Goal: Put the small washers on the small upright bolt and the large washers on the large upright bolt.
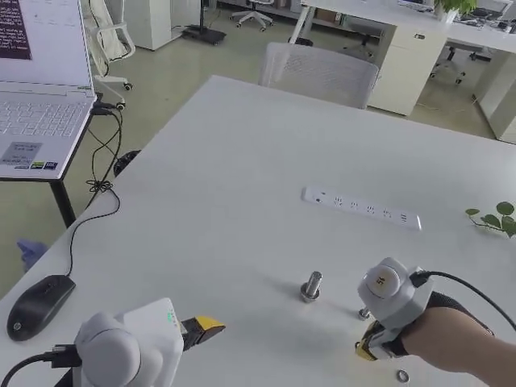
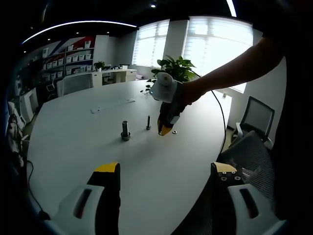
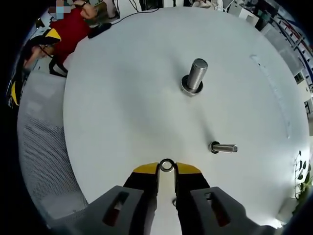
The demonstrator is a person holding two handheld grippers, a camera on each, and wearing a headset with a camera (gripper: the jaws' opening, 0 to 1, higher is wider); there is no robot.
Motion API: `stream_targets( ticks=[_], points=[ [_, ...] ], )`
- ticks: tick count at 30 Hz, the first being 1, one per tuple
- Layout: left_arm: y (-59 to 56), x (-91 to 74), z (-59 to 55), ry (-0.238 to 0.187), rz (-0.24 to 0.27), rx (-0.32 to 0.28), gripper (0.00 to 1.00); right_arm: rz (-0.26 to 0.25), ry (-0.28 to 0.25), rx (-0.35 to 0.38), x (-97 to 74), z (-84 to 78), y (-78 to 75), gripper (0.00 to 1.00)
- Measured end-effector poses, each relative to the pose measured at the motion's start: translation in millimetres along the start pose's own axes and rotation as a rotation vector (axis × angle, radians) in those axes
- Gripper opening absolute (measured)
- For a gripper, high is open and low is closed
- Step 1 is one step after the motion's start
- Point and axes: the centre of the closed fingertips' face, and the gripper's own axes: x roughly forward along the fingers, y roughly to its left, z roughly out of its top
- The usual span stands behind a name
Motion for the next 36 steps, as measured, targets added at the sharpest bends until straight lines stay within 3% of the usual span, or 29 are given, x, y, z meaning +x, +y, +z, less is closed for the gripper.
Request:
stream_targets(
  ticks=[20, 36],
  points=[
    [-4.5, -0.9, 10.5, -0.011, 0.003, 0.016, 0.75, -0.003, -0.024, 0.012, -34.5, 5.3, -7.4, 0.13],
    [-6.9, -3.9, 10.8, -0.013, 0.011, 0.019, 0.75, -0.022, -0.031, 0.015, -46.8, 6.0, -18.1, 0.13]
  ],
)
